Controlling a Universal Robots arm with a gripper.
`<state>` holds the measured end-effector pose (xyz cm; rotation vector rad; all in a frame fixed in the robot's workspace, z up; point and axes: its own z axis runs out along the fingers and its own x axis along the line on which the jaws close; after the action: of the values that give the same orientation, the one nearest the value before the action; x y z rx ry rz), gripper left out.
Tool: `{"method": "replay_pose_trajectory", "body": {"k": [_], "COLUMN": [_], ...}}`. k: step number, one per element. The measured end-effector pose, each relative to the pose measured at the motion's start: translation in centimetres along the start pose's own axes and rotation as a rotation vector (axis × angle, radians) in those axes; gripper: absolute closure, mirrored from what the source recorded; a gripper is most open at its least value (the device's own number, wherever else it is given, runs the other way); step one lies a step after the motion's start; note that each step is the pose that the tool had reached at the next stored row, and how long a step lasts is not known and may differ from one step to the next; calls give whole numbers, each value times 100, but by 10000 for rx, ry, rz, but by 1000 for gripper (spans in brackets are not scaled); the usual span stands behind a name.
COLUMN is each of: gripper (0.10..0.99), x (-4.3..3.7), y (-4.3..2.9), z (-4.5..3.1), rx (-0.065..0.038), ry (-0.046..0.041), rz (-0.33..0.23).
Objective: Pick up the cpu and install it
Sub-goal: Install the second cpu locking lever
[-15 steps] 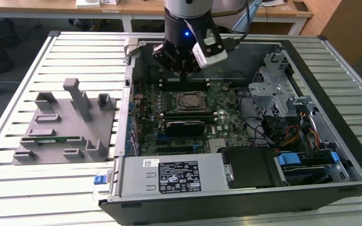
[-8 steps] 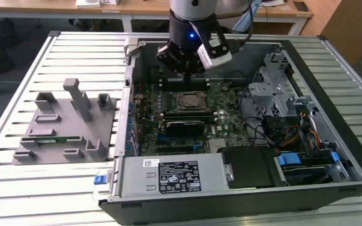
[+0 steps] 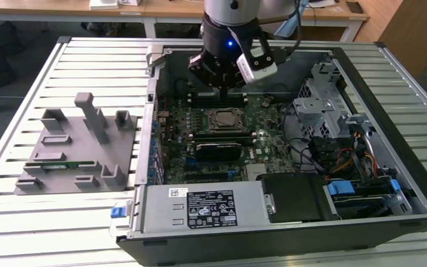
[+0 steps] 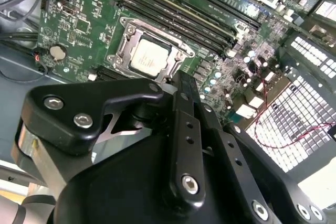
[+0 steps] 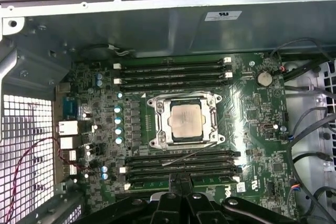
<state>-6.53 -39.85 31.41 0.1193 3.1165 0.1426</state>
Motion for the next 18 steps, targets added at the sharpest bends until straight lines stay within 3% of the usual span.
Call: {"method": "replay_pose_trajectory", "body": {"k": [8, 11, 18], "gripper": [980, 980, 980], "x": [-16, -47, -47], "y": [0, -3, -8], "z": [14, 76, 122], "rx": [-22, -33, -35], "ry": [1, 2, 25], "rz": [0, 1, -230]}}
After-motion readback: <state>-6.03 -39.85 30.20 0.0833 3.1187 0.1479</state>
